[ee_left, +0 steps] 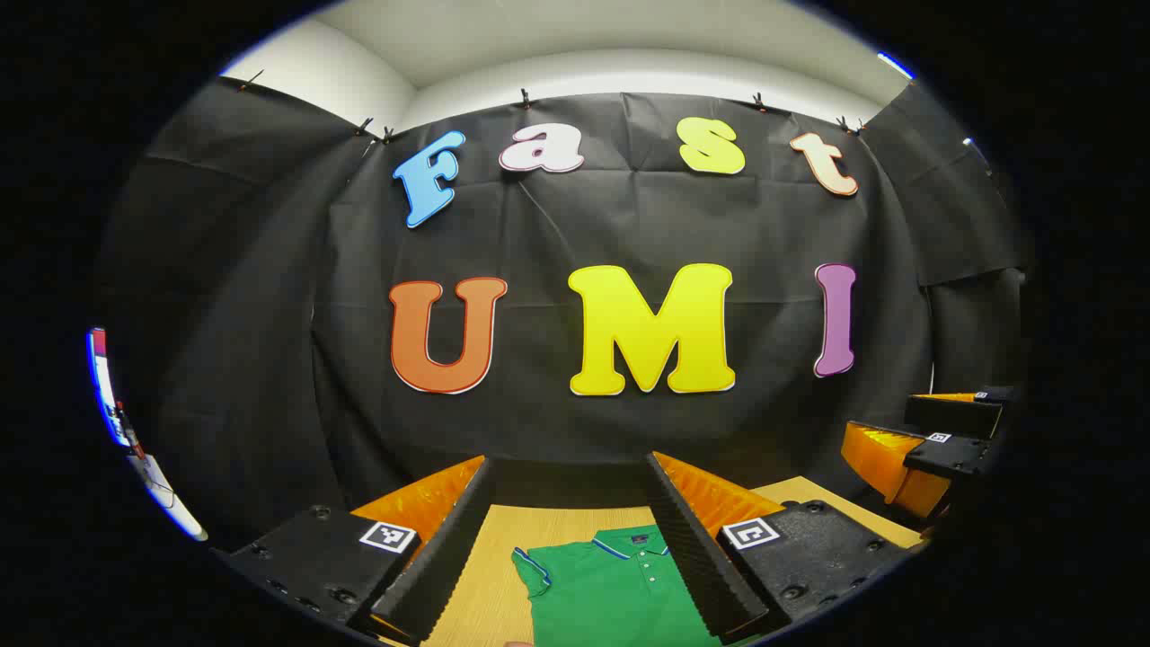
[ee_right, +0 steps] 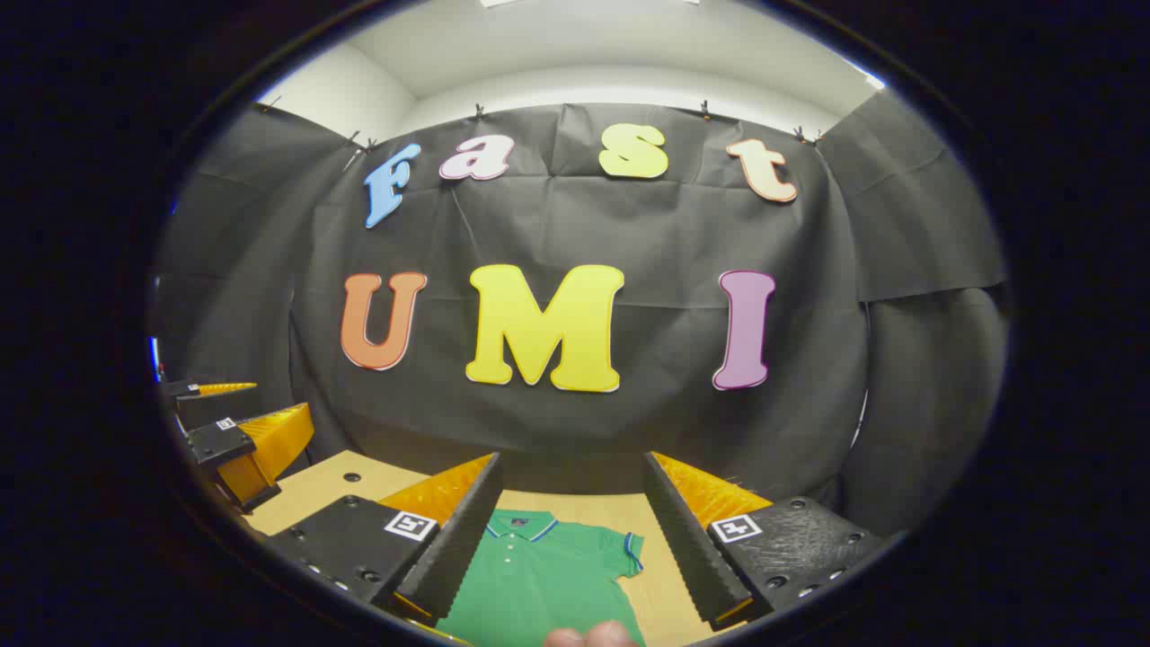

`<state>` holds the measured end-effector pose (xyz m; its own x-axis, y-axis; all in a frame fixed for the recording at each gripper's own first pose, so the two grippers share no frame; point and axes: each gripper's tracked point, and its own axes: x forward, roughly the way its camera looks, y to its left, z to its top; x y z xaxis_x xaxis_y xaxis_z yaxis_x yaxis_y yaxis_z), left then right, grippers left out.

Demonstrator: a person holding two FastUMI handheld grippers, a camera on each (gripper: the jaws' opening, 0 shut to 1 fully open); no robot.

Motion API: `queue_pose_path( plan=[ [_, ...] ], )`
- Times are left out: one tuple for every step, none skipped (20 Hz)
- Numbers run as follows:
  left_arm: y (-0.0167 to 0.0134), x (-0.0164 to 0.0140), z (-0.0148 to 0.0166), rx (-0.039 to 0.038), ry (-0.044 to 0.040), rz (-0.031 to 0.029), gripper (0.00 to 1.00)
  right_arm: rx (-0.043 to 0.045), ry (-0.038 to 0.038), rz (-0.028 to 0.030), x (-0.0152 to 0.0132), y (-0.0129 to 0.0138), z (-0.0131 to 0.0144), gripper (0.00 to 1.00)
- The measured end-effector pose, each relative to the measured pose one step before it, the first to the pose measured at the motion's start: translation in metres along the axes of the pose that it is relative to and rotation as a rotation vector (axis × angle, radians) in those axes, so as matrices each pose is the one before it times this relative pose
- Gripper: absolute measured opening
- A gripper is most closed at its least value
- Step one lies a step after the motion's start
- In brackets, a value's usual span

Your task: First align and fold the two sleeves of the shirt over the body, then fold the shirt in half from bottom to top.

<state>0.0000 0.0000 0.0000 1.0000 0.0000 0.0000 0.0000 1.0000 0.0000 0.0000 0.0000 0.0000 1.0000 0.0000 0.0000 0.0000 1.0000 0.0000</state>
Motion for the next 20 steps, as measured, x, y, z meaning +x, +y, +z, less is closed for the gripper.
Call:
queue_pose_path(
  plan=[
    [-0.00157,0.00074,-0.0001,0.00167,-0.00211,-0.00308,1.0,0.00119,0.00111,0.00084,0.00111,-0.00085,-0.00082,0.96],
    [-0.00055,0.00048,0.00046,0.00172,-0.00069,-0.00225,1.0,0.00108,0.00164,0.00127,0.00108,-0.00062,0.00008,0.96],
    [-0.00114,0.00057,0.00022,0.00146,0.00097,-0.00133,1.0,-0.00023,0.00035,0.00225,0.00067,0.00013,-0.00052,0.96],
    [-0.00113,0.00013,-0.00038,0.00177,0.00189,-0.00083,1.0,-0.00038,0.00054,0.00127,0.00147,-0.00031,0.00058,0.96],
    [-0.00073,0.00088,-0.00026,0.00151,0.00107,-0.00078,1.0,-0.00094,-0.0013,0.00077,0.00043,-0.00065,-0.00069,0.95],
    [-0.0003,0.00066,-0.00037,-0.00034,-0.00107,-0.00143,1.0,-0.0005,0.00132,-0.00057,0.00134,-0.00114,0.00001,0.96],
    [-0.0014,0.00019,0.00005,0.00026,-0.00032,-0.00061,1.0,0.00186,0.00142,-0.00085,0.00067,-0.00183,-0.00029,0.96],
    [-0.00162,0.0011,0.00131,0.00077,0.0004,-0.00052,1.0,-0.00213,0.00216,-0.00374,0.00157,-0.00186,-0.00015,0.96],
    [-0.00117,0.00139,0.00047,0.0008,-0.00001,-0.00009,1.0,-0.00287,0.00266,-0.00406,0.00208,-0.00226,-0.00081,0.96],
    [-0.00011,0.00116,-0.00182,0.00125,0.00074,0.00043,1.0,0.00092,0.00386,0.0001,0.00165,-0.00156,-0.00077,0.95],
    [-0.0016,0.00084,0.00038,0.00003,-0.00161,-0.00062,1.0,0.00366,0.00493,0.00082,0.00061,-0.00104,-0.00259,0.96],
    [-0.00086,0.00098,0.0007,0.00031,-0.00116,0.00035,1.0,0.00173,0.00495,-0.00097,0.00154,-0.00226,-0.00098,0.96],
    [-0.00146,0.00038,-0.00046,0.00091,-0.0013,0.00021,1.0,-0.00002,0.00445,0.00038,0.00122,-0.00167,-0.00156,0.96],
    [-0.00074,0.00049,-0.00008,0.00097,-0.00025,0.00017,1.0,-0.0016,0.00533,0.00127,0.00119,-0.00179,-0.0012,0.96],
    [-0.00265,0.00094,-0.00014,0.0012,0.00072,-0.00012,1.0,-0.00663,0.00769,0.00042,0.00234,-0.00252,-0.00441,0.95],
    [-0.00084,0.0017,-0.0006,0.00158,0.00084,0.00013,1.0,-0.00563,0.01053,0.00235,0.0029,-0.0023,-0.00386,0.95],
    [-0.00149,0.00064,-0.00003,-0.00031,0.00077,0.00131,1.0,-0.0011,0.01741,0.00374,0.0018,-0.00231,-0.006,0.95],
    [-0.00155,0.00069,-0.0014,-0.0005,0.00495,0.00183,1.0,0.00203,0.01896,0.00402,0.00265,-0.00306,-0.00701,0.95],
    [-0.0018,0.00033,-0.00131,0.00136,0.00415,0.00177,1.0,-0.00297,0.02061,0.00134,0.00403,-0.00431,-0.00864,0.95],
    [-0.00188,0.00077,0.00079,0.00241,0.00101,0.00044,1.0,-0.00504,0.01864,-0.00136,0.00547,-0.00551,-0.008,0.96]
  ],
)
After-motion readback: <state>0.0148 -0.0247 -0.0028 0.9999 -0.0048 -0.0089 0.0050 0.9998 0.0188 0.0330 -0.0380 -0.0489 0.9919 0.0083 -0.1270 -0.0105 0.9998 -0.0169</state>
